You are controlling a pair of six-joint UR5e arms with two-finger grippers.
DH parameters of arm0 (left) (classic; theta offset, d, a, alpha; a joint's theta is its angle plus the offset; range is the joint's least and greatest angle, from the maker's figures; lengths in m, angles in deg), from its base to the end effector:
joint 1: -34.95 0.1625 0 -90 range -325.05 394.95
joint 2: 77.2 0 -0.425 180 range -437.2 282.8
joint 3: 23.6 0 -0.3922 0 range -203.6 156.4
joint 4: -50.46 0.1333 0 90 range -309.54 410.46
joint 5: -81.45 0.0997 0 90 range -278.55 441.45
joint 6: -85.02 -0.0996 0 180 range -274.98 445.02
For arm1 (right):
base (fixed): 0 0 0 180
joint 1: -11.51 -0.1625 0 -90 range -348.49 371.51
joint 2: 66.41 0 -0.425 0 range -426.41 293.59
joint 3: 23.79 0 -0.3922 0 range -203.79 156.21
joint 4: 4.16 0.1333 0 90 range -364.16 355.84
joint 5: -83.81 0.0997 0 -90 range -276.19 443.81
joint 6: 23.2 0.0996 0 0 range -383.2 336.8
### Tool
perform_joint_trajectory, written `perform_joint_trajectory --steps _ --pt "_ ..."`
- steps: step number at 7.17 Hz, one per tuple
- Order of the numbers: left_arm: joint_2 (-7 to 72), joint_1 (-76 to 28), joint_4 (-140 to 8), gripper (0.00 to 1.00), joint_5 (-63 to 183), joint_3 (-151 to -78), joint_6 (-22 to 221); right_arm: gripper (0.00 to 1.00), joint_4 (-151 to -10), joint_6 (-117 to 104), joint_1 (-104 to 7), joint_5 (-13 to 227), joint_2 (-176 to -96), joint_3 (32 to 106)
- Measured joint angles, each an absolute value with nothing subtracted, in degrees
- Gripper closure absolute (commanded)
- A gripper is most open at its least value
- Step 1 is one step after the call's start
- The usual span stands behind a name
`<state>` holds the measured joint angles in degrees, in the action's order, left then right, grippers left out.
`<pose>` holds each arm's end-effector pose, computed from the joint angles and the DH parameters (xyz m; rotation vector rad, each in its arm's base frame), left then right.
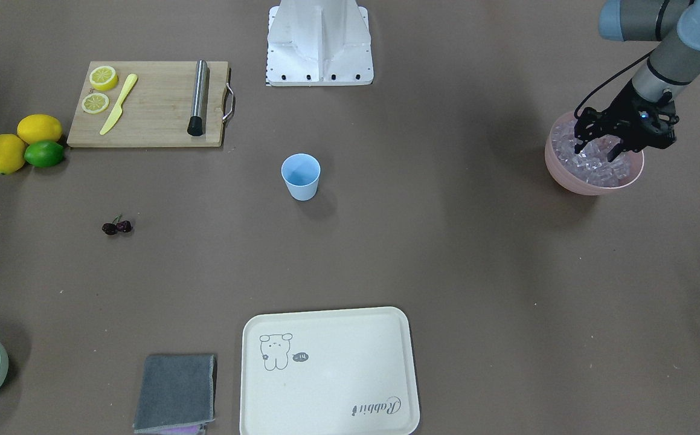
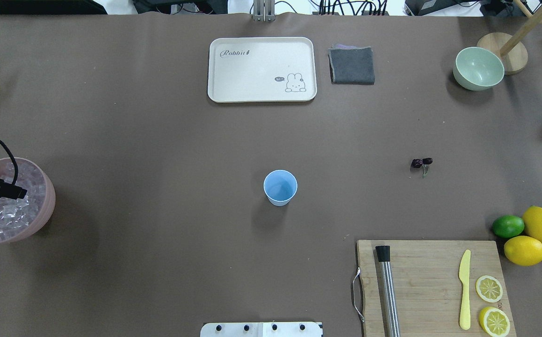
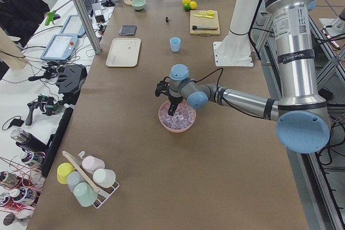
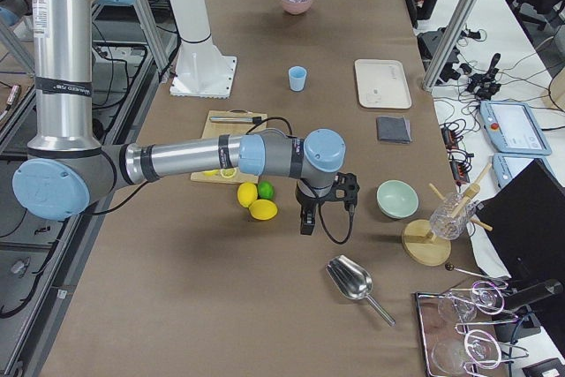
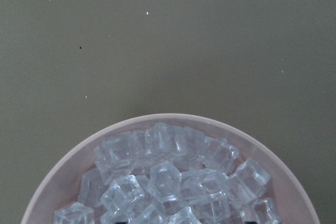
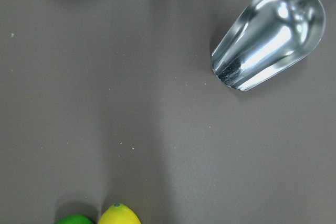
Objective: Put ice and cherries in cup
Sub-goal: 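Move the left gripper over the pink bowl of ice cubes, then lower the left gripper into the ice and grasp an ice cube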
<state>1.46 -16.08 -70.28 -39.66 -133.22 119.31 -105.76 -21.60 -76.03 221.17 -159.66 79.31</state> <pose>0.2104 -0.3902 0.5262 0.2219 0.8160 0.2616 0.0402 -0.4621 0.5902 -0.0580 -0.8250 -0.0015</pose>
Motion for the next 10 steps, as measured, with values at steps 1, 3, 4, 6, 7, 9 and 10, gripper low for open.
perform_joint_trajectory --steps 1,3,4,6,7,9,10 --pt "1.56 -15.78 -70.29 0.41 -39.66 -133.05 119.35 0.0 -105.76 -21.57 -76.03 221.18 -159.66 79.31" --pt "2.24 -15.63 -70.3 0.4 -39.66 -132.12 119.38 0.0 -105.76 -21.54 -76.03 221.23 -159.66 79.31" --pt "2.56 -15.6 -70.3 0.39 -39.66 -131.66 119.37 0.0 -105.76 -21.54 -76.03 221.22 -159.66 79.31" --pt "2.74 -15.59 -70.3 0.36 -39.66 -131.05 119.31 0.0 -105.76 -21.53 -76.03 221.21 -159.66 79.31" --pt "2.75 -15.59 -70.3 0.36 -39.66 -130.82 119.3 0.0 -105.76 -21.53 -76.03 221.2 -159.66 79.31" --pt "2.68 -14.99 -70.3 0.36 -39.66 -130.6 119.31 0.0 -105.76 -21.59 -76.03 221.19 -159.72 79.31" --pt "2.68 -14.5 -70.3 0.38 -39.66 -130.53 119.35 0.0 -105.76 -21.61 -76.03 221.19 -159.73 79.31"
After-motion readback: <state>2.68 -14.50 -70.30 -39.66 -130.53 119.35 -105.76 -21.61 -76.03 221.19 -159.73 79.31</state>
